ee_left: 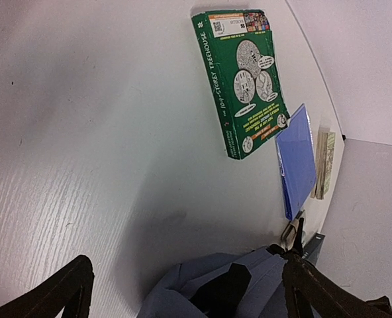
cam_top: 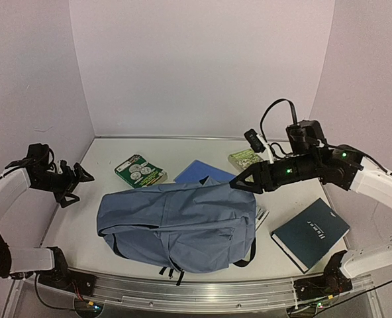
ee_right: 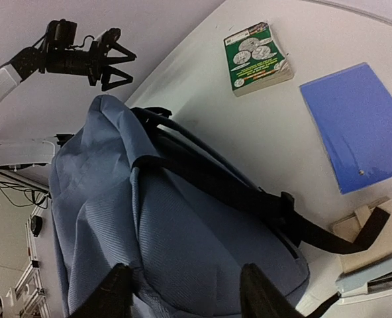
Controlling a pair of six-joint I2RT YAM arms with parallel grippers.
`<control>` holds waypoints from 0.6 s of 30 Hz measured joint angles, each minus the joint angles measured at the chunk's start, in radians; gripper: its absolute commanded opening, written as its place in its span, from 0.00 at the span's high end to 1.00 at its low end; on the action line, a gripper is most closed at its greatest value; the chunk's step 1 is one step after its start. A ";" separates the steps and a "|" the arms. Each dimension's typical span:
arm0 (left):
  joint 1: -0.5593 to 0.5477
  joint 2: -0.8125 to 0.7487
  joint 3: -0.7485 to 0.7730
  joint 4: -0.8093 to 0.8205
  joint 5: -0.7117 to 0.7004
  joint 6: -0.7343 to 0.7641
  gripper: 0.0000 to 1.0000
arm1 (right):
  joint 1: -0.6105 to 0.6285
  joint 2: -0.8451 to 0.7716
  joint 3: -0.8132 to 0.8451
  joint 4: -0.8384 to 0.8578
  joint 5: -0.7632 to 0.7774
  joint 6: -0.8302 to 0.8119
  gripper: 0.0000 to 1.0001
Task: Pack the student bag
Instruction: Adjust the student bag at the center of the board.
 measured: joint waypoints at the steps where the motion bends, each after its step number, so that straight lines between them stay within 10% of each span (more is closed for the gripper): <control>1: 0.000 0.003 -0.003 0.000 0.005 -0.005 0.01 | 0.011 0.001 0.000 -0.002 0.000 -0.001 0.74; 7: -0.008 0.018 -0.052 0.001 0.063 -0.037 0.02 | 0.052 -0.010 0.000 -0.012 0.019 0.005 1.00; 18: -0.043 0.054 -0.065 0.080 0.182 -0.109 0.02 | 0.089 -0.015 0.000 0.170 0.214 0.012 1.00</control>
